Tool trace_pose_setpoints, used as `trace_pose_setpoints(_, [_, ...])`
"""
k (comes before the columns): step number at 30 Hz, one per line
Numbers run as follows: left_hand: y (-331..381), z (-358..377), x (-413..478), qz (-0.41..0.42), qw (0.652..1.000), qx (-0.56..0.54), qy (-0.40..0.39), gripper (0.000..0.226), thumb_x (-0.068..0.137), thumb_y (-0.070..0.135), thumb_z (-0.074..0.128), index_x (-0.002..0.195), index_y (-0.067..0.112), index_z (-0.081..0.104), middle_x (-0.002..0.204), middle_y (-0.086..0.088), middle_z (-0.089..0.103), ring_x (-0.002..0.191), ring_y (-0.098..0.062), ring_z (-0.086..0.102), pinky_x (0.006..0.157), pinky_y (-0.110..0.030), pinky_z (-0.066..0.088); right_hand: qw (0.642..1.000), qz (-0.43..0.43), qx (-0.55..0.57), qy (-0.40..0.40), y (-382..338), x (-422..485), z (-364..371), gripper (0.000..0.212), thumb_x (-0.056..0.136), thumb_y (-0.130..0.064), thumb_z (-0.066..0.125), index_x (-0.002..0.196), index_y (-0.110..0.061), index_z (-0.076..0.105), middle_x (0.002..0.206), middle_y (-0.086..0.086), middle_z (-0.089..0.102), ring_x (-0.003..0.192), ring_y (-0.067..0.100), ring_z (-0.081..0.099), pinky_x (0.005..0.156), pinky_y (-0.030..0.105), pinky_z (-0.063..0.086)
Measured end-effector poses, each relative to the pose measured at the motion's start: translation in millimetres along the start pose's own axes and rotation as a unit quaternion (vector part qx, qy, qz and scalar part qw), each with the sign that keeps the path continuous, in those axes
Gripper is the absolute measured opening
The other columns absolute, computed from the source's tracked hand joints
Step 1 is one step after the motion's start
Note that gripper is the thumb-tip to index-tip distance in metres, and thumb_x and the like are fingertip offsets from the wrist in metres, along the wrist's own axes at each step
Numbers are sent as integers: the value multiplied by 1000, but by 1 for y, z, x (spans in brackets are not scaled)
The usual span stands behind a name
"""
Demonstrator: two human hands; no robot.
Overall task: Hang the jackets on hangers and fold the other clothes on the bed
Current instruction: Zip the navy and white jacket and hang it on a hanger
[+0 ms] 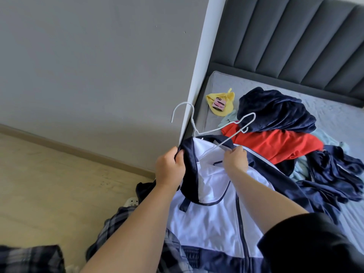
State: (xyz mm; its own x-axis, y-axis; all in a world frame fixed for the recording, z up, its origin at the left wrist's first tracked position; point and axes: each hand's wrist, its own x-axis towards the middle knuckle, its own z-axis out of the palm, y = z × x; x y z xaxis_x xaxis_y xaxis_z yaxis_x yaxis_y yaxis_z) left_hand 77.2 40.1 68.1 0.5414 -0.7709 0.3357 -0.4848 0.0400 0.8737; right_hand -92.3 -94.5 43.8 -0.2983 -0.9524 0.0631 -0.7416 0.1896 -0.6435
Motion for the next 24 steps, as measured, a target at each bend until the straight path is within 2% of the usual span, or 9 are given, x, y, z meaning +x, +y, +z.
trace_pose_setpoints(2, [-7, -3, 4, -12, 1000, 7, 13, 33, 94, 14, 49, 64, 8, 39, 62, -20, 51, 65, -41, 45, 57, -42, 35, 1000, -10, 18, 19, 0, 16, -18, 19, 92, -17, 45, 104, -4, 52, 115, 19, 56, 102, 36, 55, 82, 38, 40])
trace_pose_setpoints(6, [-16, -4, 6, -16, 999, 47, 15, 25, 96, 11, 46, 74, 1, 52, 70, -16, 58, 67, -36, 49, 60, -38, 36, 997, -48, 19, 57, 0, 48, -62, 17, 92, -14, 45, 102, -3, 53, 104, 15, 60, 94, 32, 54, 75, 33, 35])
trace_pose_setpoints(10, [-14, 4, 0, 25, 994, 97, -35, 32, 96, 12, 43, 66, 17, 36, 59, 8, 37, 61, -24, 37, 56, -33, 22, 993, -59, 21, 97, -9, 65, -94, 13, 94, -14, 42, 100, -7, 52, 90, 4, 51, 82, 23, 44, 69, 31, 31])
trace_pose_setpoints(13, [-17, 9, -2, 28, 987, 147, -58, 38, 96, 15, 41, 62, 24, 28, 60, 8, 34, 60, -20, 36, 53, -31, 19, 989, -62, 36, 128, -21, 64, -104, 9, 94, -13, 40, 94, -11, 48, 83, 2, 51, 79, 23, 46, 67, 31, 31])
trace_pose_setpoints(17, [-24, 10, 1, 0, 980, 190, -64, 23, 97, 13, 41, 74, 17, 41, 70, 8, 38, 67, -19, 39, 58, -30, 22, 980, -122, -11, 159, -38, 50, -107, 9, 93, -13, 37, 88, -10, 45, 69, 2, 48, 68, 27, 47, 60, 33, 33])
trace_pose_setpoints(19, [-27, 12, 4, -21, 976, 199, -81, 18, 98, 16, 39, 83, 14, 49, 78, 5, 41, 74, -21, 45, 63, -30, 27, 982, -156, -31, 100, -57, 33, -103, 12, 89, -12, 43, 80, -9, 50, 66, 3, 49, 65, 25, 47, 55, 30, 35])
trace_pose_setpoints(20, [-28, 13, 4, -20, 975, 202, -93, 18, 99, 17, 39, 83, 14, 48, 80, 4, 42, 77, -24, 49, 64, -30, 29, 984, -174, -23, 32, -70, 20, -99, 15, 87, -11, 46, 74, -8, 53, 62, 3, 49, 61, 23, 49, 50, 27, 36])
trace_pose_setpoints(22, [-26, 15, 3, -8, 976, 187, -107, 22, 99, 18, 38, 79, 14, 44, 78, -1, 45, 80, -30, 53, 63, -33, 30, 961, -199, -2, -193, -93, -13, -90, 20, 90, -11, 51, 72, -6, 61, 54, -1, 55, 46, 12, 57, 41, 19, 41])
trace_pose_setpoints(24, [-24, 15, 5, -24, 987, 131, -87, 21, 98, 16, 40, 83, 9, 52, 83, -9, 55, 81, -33, 54, 65, -35, 34, 897, -183, 17, -403, -104, -40, -80, 20, 93, -13, 52, 76, -10, 62, 51, -2, 60, 43, 7, 59, 45, 16, 47])
